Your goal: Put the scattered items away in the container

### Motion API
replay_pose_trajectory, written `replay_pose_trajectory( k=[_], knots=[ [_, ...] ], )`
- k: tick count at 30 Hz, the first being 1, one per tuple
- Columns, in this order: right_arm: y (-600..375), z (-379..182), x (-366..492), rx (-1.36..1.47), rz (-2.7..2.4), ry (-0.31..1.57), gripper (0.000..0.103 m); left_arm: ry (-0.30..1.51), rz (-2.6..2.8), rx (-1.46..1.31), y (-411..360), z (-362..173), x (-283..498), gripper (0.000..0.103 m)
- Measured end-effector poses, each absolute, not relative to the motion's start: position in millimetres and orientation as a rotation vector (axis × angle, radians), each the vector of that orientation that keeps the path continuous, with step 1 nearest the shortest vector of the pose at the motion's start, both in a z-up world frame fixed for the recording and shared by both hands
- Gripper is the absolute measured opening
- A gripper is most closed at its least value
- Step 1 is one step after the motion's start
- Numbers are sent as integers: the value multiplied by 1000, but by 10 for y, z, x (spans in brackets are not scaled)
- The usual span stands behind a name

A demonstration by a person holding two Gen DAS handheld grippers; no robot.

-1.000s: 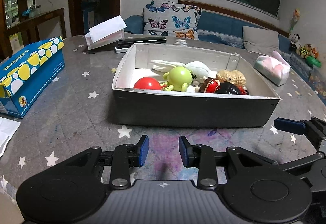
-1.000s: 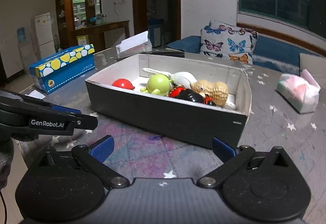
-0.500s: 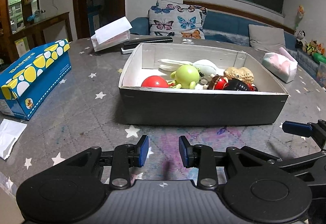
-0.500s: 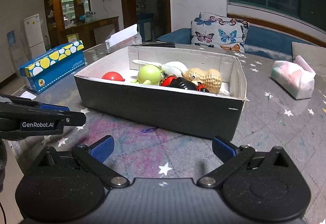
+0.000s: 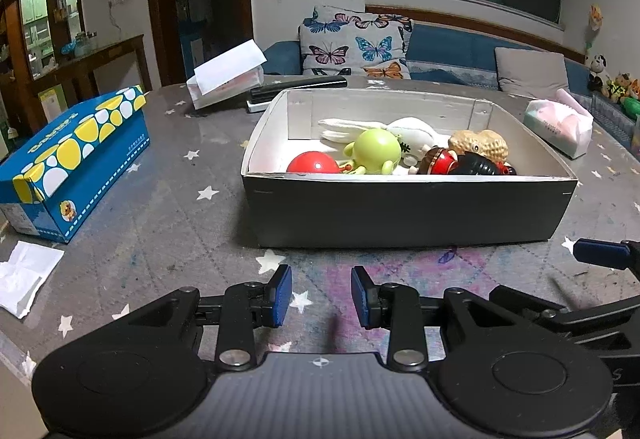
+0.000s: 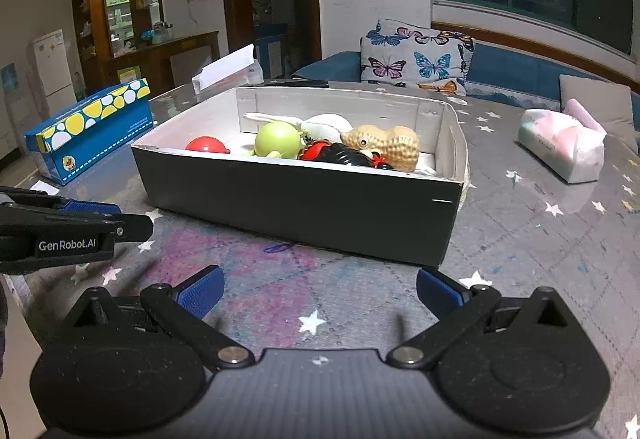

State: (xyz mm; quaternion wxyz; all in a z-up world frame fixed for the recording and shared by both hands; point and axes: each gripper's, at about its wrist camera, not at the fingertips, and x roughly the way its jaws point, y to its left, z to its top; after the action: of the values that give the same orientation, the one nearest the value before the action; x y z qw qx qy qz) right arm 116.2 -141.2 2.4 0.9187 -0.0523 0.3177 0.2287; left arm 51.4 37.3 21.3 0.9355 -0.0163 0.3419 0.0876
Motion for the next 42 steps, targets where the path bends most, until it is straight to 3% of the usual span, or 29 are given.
replay_pose_trajectory(
  k=[42],
  knots=[
    [-1320, -68, 1521, -106, 420, 718, 103, 746, 183, -8, 440, 161, 829, 35]
  ],
)
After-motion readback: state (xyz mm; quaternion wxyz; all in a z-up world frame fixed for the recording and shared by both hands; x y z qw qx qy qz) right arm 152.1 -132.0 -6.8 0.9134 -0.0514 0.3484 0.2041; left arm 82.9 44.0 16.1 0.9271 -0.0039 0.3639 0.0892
